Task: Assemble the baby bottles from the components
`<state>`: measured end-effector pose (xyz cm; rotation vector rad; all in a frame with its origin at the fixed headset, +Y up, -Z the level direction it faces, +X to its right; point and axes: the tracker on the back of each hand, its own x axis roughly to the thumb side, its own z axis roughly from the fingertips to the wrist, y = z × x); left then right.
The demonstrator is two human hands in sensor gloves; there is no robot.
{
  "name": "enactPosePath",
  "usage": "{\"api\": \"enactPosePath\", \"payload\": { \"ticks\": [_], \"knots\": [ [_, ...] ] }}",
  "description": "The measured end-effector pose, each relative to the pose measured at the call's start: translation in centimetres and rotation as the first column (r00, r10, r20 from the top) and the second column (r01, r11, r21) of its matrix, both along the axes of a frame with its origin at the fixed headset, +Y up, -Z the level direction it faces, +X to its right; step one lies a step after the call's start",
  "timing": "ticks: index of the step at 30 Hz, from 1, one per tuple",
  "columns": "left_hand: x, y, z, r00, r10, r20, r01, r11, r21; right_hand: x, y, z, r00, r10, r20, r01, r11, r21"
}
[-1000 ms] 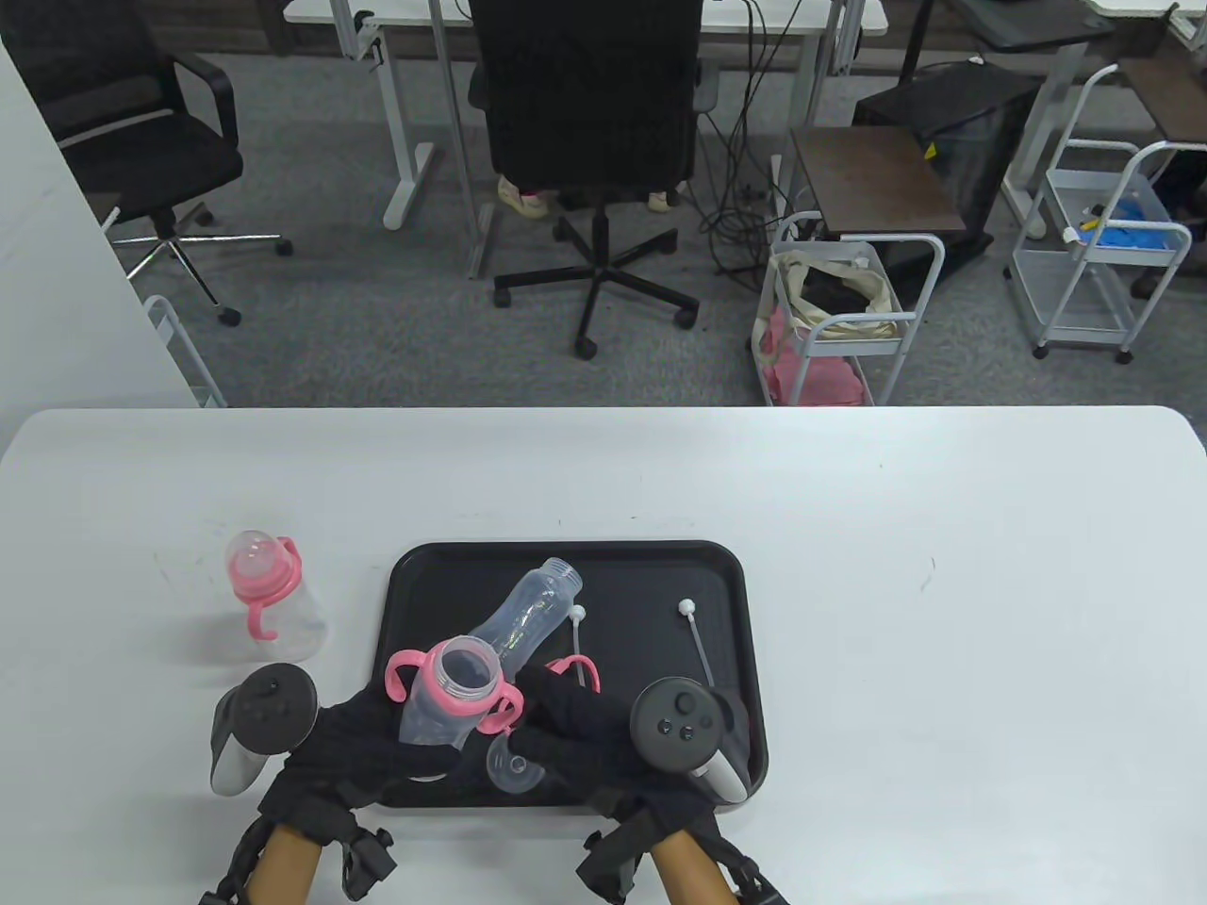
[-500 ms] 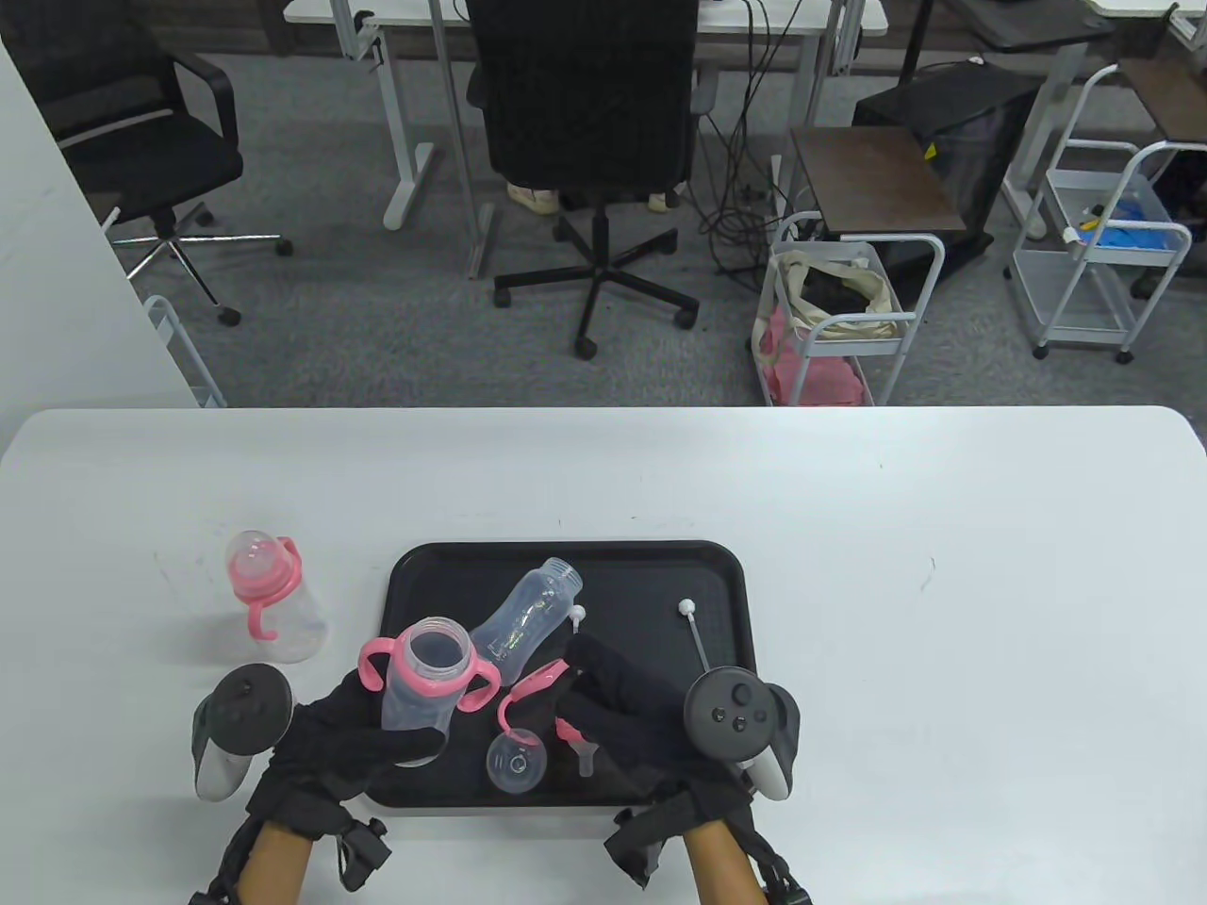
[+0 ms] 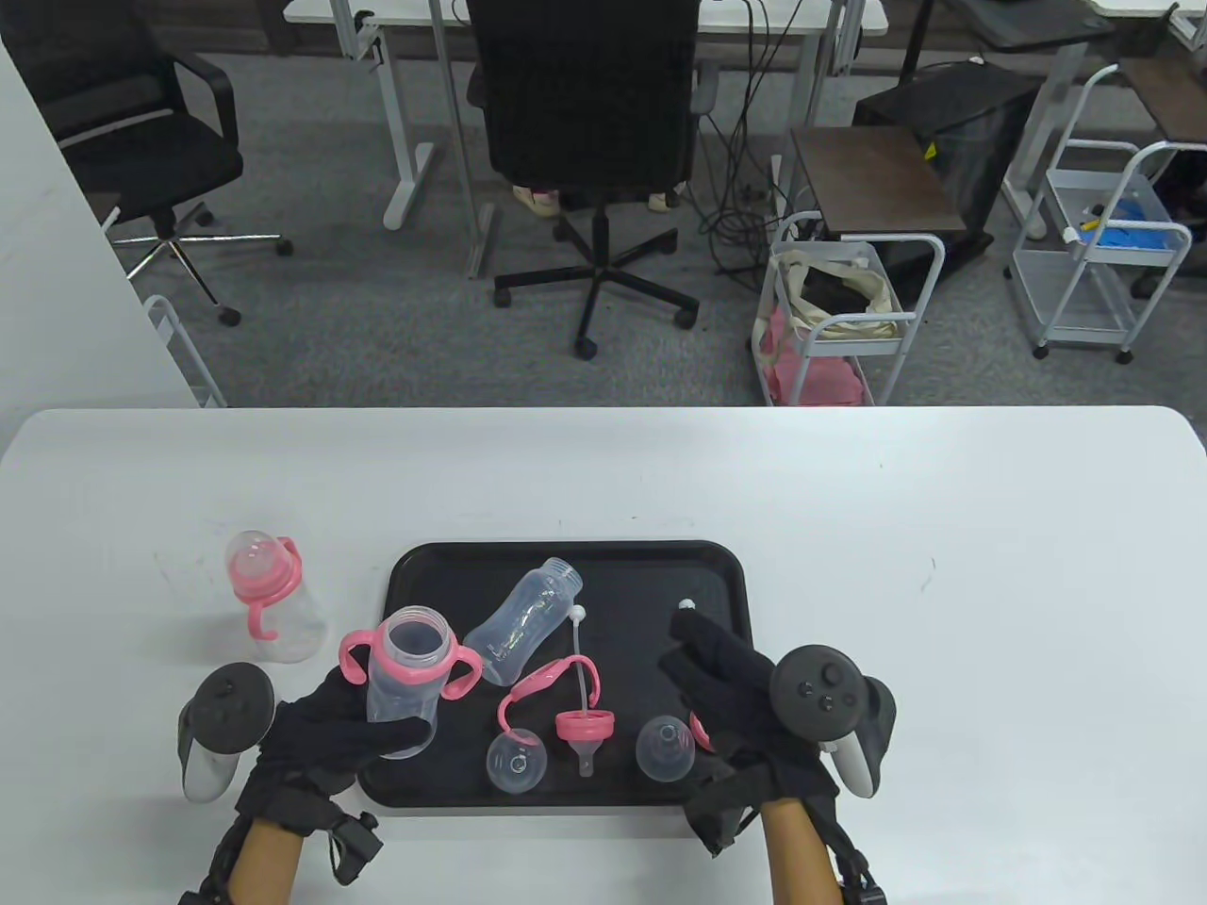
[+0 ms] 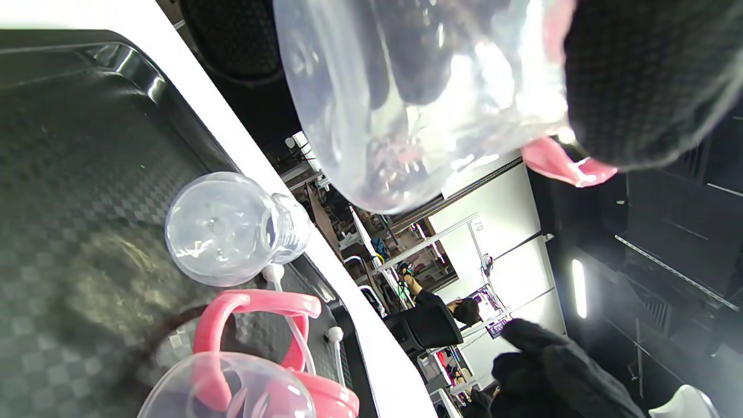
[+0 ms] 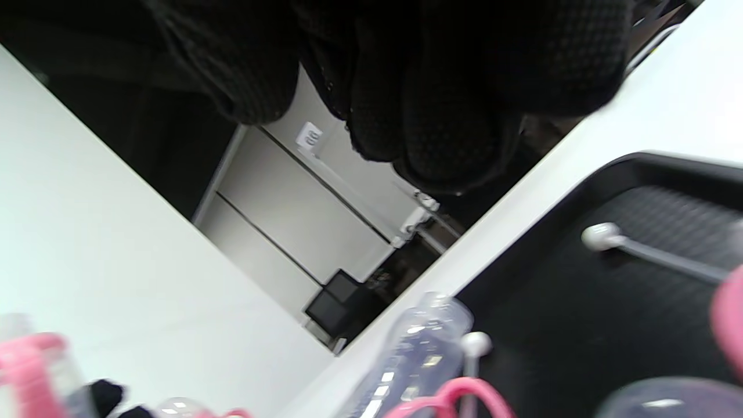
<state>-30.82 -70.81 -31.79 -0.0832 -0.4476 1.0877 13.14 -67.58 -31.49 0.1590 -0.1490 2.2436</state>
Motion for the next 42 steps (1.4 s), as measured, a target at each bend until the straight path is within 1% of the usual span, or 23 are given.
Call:
{"api": "enactPosePath", "payload": {
  "ticks": [3,5,7,9,11,13,15,19,20,22,24,26,29,31,37,42],
  "knots": [
    [0.1,0.1,0.1,1.0,0.007,0.001,-0.007,1.0,-0.006,1.1,-0.5,-0.3,0.99,0.135,0.027,-0.134,0.99,-0.049],
    [0.1,0.1,0.1,1.0,0.008,0.002,-0.008,1.0,-0.008,1.4,-1.0,-0.5,0.972,0.236,0.01,-0.234,0.967,-0.097],
    [0.1,0.1,0.1,1.0,0.007,0.003,-0.007,1.0,-0.011,1.3,-1.8,-0.9,0.94,0.341,-0.023,-0.341,0.931,-0.128],
    [0.1,0.1,0.1,1.0,0.001,0.001,-0.001,1.0,-0.011,0.9,-3.0,-1.3,0.877,0.47,-0.102,-0.48,0.862,-0.161],
    [0.1,0.1,0.0,1.0,0.001,0.002,-0.001,1.0,-0.013,0.5,-3.9,-1.6,0.82,0.55,-0.157,-0.571,0.805,-0.162],
    [0.1,0.1,0.0,1.0,0.004,0.002,-0.004,1.0,-0.014,0.0,-5.2,-1.9,0.736,0.642,-0.213,-0.675,0.72,-0.161],
    [0.1,0.1,0.0,1.0,0.0,0.001,0.0,1.0,-0.015,-0.3,-6.1,-2.1,0.693,0.677,-0.247,-0.718,0.678,-0.156],
    [0.2,0.1,-0.1,1.0,-0.005,-0.001,0.005,1.0,-0.017,-0.6,-7.5,-2.3,0.647,0.711,-0.277,-0.76,0.631,-0.157],
    [0.2,0.1,-0.1,1.0,-0.007,-0.001,0.007,1.0,-0.018,-0.7,-7.9,-2.3,0.623,0.734,-0.272,-0.779,0.613,-0.13],
    [0.2,0.0,-0.2,1.0,-0.015,-0.002,0.014,1.0,-0.019,-0.7,-8.1,-2.4,0.613,0.753,-0.239,-0.787,0.609,-0.1],
    [0.2,0.0,-0.2,1.0,-0.023,-0.004,0.023,1.0,-0.02,-0.8,-8.5,-2.4,0.621,0.751,-0.225,-0.781,0.618,-0.091],
    [0.2,0.0,-0.3,0.999,-0.035,-0.006,0.034,0.999,-0.019,-0.7,-8.6,-2.5,0.641,0.737,-0.213,-0.764,0.639,-0.091],
    [0.2,0.0,-0.3,0.999,-0.041,-0.007,0.041,0.999,-0.019,-0.6,-8.6,-2.6,0.649,0.734,-0.201,-0.757,0.648,-0.082],
    [0.3,-0.1,-0.3,0.999,-0.045,-0.005,0.045,0.999,-0.022,-0.5,-8.8,-2.6,0.656,0.72,-0.226,-0.749,0.657,-0.083],
    [0.4,-0.3,-0.3,0.998,-0.055,-0.008,0.055,0.998,-0.028,-0.5,-9.0,-2.8,0.679,0.7,-0.223,-0.728,0.681,-0.079],
    [0.5,-0.4,-0.3,0.998,-0.068,-0.009,0.068,0.997,-0.033,-0.9,-8.9,-3.2,0.679,0.698,-0.228,-0.726,0.684,-0.069]
  ]
}}
